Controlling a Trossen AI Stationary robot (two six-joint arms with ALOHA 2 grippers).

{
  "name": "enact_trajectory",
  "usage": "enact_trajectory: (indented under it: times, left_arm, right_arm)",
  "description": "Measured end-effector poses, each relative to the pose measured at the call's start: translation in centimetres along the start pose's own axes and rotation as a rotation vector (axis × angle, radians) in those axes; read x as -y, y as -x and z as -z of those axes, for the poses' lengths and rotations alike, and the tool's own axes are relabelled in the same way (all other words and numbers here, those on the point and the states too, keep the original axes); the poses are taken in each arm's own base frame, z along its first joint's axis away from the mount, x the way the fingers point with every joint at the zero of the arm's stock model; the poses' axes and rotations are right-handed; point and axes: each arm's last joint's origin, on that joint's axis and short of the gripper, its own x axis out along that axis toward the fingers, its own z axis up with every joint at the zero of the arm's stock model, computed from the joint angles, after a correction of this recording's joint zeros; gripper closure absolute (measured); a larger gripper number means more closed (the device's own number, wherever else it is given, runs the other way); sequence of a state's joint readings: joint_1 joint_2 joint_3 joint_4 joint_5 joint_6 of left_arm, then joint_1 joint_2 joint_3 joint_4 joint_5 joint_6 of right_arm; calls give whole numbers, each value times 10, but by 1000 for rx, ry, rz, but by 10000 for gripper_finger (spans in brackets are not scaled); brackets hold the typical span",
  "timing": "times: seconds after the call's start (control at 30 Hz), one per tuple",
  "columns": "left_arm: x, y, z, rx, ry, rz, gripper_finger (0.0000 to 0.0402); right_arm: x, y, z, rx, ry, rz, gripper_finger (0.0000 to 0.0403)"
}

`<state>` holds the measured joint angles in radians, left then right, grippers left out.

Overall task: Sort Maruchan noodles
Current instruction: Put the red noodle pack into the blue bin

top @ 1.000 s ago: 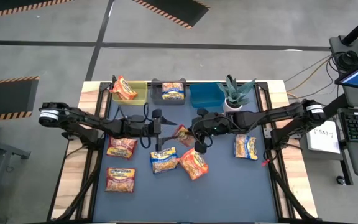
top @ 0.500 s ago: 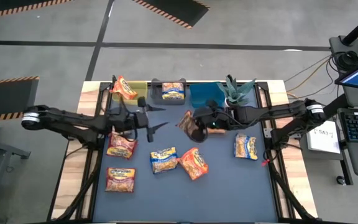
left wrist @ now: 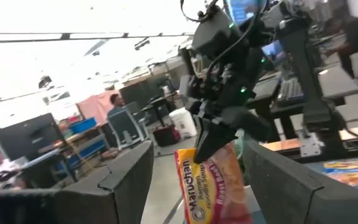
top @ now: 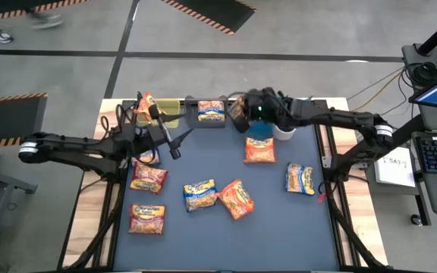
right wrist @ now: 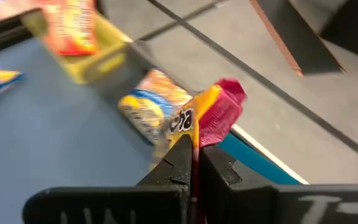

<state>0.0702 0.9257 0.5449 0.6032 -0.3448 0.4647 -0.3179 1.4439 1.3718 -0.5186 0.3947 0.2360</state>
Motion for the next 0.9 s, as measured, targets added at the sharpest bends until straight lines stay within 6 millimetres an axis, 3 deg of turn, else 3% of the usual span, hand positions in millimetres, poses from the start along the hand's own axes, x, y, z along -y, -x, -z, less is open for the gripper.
enact_trajectory:
  times: [0.17,0.3,0.6,0.9]
  left_arm:
    - [-1,0,1,-29,-28,-51,179]
    - [-2,0,0,-27,-25,-60,183]
    - [-2,1,0,-27,-34,-60,183]
    - [-2,0,1,-33,-37,-57,183]
  right_arm:
    - [27,-36,2,-49,-82,100,394]
    - [36,-69,11,-107,-114,151,394]
    - [23,-120,19,-188,-119,162,394]
    - [16,-140,15,-219,-127,169,394]
